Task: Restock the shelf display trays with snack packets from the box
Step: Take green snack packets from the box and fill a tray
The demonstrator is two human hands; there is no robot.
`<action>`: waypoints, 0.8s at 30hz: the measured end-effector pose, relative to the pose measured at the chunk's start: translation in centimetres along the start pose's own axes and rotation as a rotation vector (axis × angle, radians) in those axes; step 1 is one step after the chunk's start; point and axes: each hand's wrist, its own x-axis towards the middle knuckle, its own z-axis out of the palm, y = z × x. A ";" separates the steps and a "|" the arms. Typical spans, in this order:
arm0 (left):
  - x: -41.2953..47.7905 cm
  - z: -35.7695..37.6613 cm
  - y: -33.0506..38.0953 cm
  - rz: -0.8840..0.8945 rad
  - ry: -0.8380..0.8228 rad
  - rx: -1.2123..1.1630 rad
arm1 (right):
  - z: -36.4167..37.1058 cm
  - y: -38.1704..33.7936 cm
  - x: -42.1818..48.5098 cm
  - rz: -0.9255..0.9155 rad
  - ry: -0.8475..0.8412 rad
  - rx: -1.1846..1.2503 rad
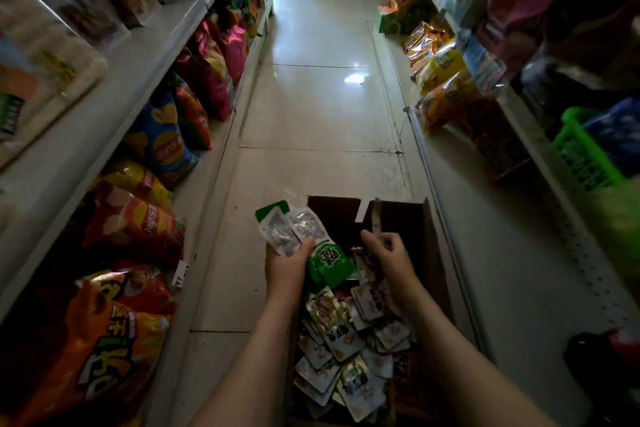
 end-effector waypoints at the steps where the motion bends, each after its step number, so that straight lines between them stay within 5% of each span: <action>1: -0.7 0.0 1.4 -0.030 -0.012 -0.011 | 0.2 -1.9 -1.2 0.006 -0.026 -0.002; 9: -11.0 0.8 15.9 -0.244 -0.223 -0.066 | -0.9 -16.0 -12.7 0.051 -0.270 -0.218; 16: -22.1 0.8 27.2 -0.403 -0.366 -0.168 | -4.9 -28.0 -24.1 -0.037 -0.293 -0.323; 24: -33.9 2.1 39.1 -0.566 -0.633 0.085 | -9.2 -39.5 -38.0 0.112 -0.081 -0.029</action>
